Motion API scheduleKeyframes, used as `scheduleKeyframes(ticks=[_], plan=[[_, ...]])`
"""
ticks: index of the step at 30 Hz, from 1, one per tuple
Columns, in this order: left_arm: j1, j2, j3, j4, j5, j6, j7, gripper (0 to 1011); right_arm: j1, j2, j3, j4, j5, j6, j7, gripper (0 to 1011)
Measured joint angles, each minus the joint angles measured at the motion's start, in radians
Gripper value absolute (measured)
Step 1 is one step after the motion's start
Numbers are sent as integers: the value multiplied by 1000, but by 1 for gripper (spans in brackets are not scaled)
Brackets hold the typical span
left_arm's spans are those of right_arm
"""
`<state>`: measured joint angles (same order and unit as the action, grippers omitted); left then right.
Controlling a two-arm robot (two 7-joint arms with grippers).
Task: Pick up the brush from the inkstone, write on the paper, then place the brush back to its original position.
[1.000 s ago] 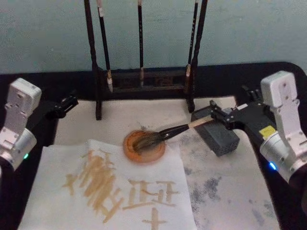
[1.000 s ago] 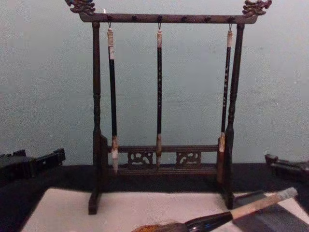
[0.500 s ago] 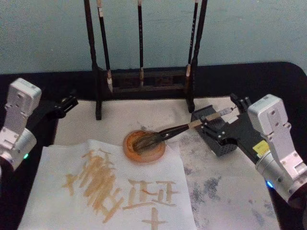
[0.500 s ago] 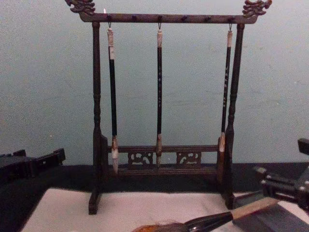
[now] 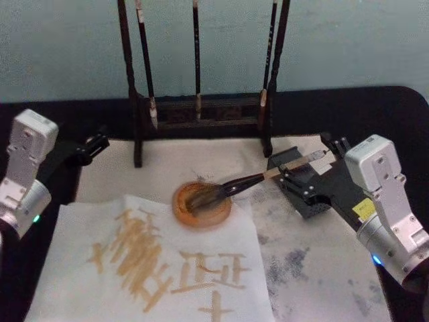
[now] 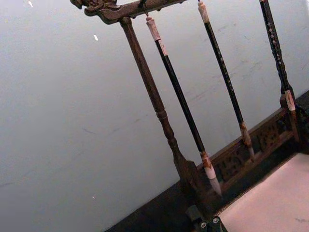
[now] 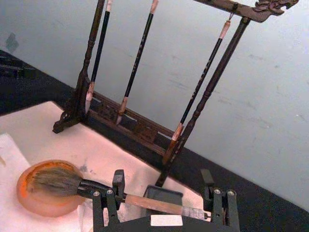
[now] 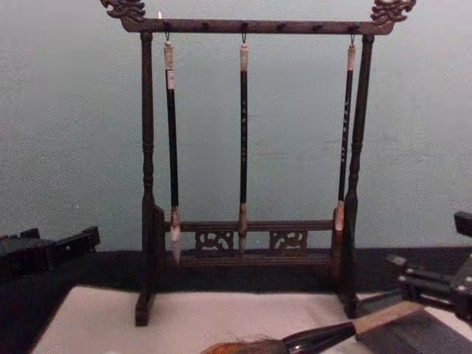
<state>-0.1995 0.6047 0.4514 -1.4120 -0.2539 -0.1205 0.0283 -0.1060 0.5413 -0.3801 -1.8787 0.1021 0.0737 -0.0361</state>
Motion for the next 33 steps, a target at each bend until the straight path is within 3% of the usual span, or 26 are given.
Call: scheduleKeyframes(ticks=[33], plan=[[0,0,0,0,0,0,0,1002,3,0,0,2,5,2,-2,1001]])
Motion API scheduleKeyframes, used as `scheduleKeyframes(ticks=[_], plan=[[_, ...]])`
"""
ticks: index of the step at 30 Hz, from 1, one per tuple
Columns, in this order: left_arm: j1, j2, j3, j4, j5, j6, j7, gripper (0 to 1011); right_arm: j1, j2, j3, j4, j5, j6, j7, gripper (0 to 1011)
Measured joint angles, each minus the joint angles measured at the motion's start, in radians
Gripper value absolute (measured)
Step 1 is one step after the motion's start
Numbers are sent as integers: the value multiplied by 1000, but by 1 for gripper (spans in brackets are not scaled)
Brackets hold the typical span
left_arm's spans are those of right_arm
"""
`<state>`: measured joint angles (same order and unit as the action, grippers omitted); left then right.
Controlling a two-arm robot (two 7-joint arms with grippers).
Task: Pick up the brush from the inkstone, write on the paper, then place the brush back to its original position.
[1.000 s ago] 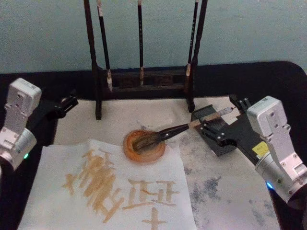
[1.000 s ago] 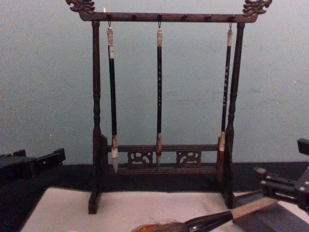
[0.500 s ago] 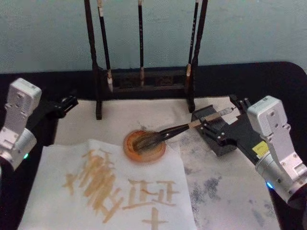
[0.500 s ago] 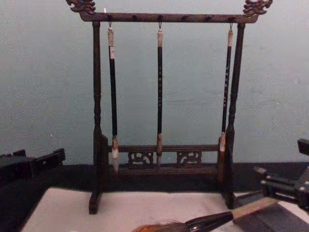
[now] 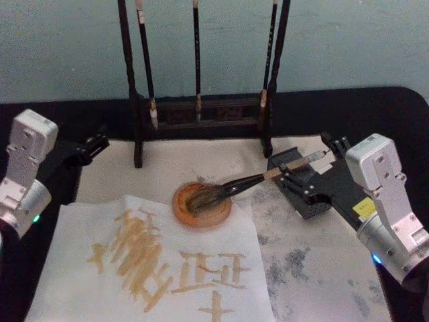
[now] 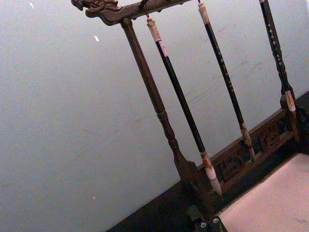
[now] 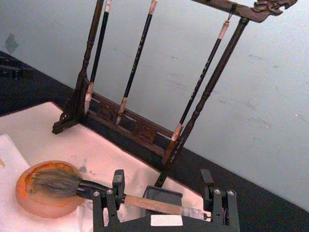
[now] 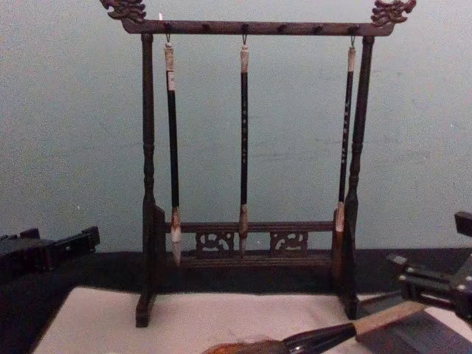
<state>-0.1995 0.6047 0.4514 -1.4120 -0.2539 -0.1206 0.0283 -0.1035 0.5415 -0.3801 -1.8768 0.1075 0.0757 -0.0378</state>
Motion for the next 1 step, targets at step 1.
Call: scheduleKeyframes(ticks=[1], plan=[[0,0,0,0,0,0,0,1002,0,0,0,0,0,0,0,1002]])
